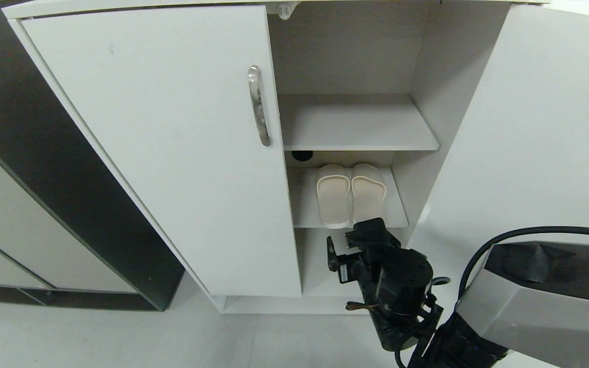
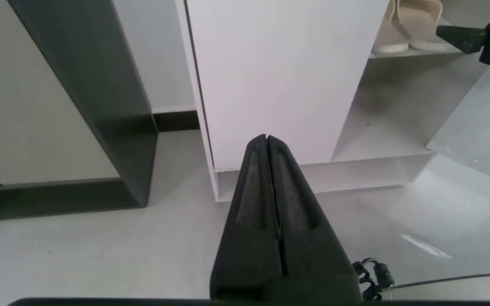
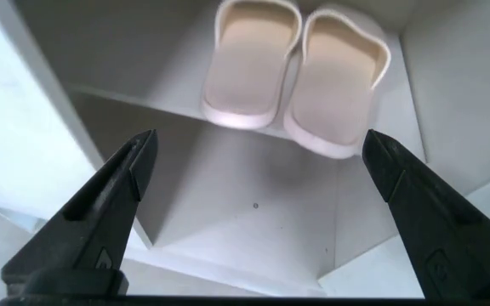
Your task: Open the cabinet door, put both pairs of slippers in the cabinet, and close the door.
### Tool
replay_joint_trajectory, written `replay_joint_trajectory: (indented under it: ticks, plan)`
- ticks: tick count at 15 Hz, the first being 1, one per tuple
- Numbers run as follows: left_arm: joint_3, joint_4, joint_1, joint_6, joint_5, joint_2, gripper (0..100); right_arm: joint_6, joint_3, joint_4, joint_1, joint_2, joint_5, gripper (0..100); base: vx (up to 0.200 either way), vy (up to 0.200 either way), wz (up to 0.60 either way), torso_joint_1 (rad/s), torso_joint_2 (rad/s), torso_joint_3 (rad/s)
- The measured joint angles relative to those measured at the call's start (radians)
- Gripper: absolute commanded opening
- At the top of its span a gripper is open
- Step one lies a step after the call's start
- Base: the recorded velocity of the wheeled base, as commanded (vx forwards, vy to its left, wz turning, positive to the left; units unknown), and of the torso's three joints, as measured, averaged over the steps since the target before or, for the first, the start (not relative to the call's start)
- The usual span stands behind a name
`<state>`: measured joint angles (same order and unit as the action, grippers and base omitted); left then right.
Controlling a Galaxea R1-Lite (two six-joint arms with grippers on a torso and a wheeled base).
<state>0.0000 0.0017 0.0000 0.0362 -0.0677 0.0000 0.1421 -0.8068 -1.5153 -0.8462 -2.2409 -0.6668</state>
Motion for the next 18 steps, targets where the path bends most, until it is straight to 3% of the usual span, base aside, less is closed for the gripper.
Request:
replay_joint_trajectory:
  ticks: [13, 18]
  plan:
    - [0.000, 0.000, 0.000, 0.002, 0.000, 0.000, 0, -0.007, 0.034, 0.002, -0.007, -0.010, 0.039, 100, 0.000, 0.000, 0.00, 0.002, 0.00, 0.196]
    - [0.000, 0.000, 0.000, 0.002, 0.000, 0.000, 0, -0.012, 0.053, -0.005, -0.007, -0.011, 0.054, 100, 0.000, 0.000, 0.00, 0.002, 0.00, 0.018]
